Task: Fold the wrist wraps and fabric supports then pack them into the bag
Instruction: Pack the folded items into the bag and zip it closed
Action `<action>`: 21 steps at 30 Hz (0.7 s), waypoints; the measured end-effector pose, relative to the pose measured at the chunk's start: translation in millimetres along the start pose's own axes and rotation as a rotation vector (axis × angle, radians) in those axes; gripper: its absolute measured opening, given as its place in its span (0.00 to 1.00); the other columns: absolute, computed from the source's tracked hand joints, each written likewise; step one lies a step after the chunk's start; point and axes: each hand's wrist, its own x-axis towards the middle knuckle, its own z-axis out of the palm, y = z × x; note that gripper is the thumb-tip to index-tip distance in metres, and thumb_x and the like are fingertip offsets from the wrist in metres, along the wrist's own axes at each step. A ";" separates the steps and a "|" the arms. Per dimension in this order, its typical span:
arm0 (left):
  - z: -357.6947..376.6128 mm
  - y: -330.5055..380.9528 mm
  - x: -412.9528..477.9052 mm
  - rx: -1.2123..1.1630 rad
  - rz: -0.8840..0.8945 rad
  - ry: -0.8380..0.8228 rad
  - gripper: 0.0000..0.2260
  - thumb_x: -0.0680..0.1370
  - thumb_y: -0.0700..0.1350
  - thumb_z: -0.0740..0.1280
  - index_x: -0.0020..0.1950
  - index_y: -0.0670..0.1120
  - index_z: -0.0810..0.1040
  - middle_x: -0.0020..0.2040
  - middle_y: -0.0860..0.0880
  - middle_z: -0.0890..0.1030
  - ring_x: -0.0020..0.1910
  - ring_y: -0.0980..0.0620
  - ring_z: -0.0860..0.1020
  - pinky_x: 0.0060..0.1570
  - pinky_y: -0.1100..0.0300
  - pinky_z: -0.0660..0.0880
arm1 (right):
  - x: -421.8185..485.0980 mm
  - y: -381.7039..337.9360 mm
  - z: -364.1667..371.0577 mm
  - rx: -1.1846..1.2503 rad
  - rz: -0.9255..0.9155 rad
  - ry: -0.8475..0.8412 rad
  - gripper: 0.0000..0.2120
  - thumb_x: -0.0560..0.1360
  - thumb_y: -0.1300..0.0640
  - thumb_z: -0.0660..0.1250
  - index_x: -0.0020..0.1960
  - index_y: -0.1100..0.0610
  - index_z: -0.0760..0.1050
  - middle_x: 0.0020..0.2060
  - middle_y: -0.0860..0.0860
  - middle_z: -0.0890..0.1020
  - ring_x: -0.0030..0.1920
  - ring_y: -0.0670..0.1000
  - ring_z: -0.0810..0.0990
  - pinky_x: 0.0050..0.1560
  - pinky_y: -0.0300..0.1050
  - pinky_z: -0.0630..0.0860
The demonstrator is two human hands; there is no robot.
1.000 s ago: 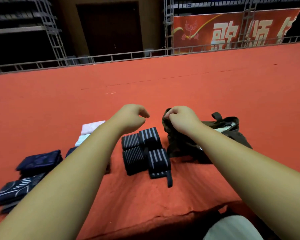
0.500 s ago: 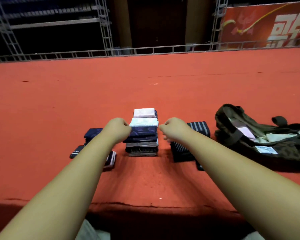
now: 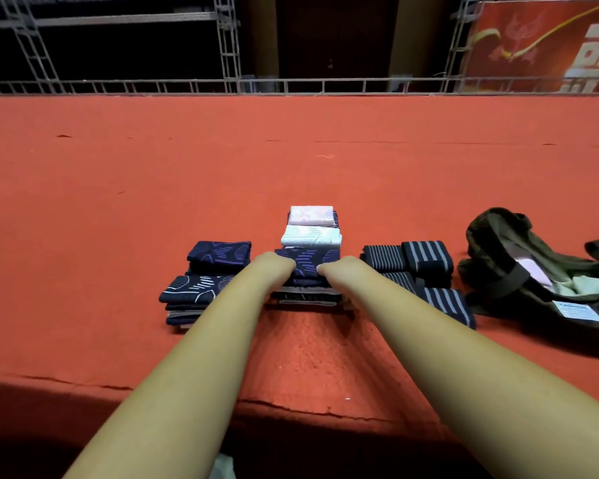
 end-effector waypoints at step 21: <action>-30.8 32.5 -52.1 -0.395 0.193 -0.173 0.01 0.74 0.47 0.70 0.43 0.52 0.79 0.34 0.52 0.81 0.32 0.52 0.76 0.39 0.55 0.68 | -38.8 1.7 -36.7 0.693 -0.077 -0.214 0.11 0.72 0.59 0.67 0.54 0.54 0.80 0.46 0.54 0.85 0.46 0.57 0.83 0.50 0.52 0.77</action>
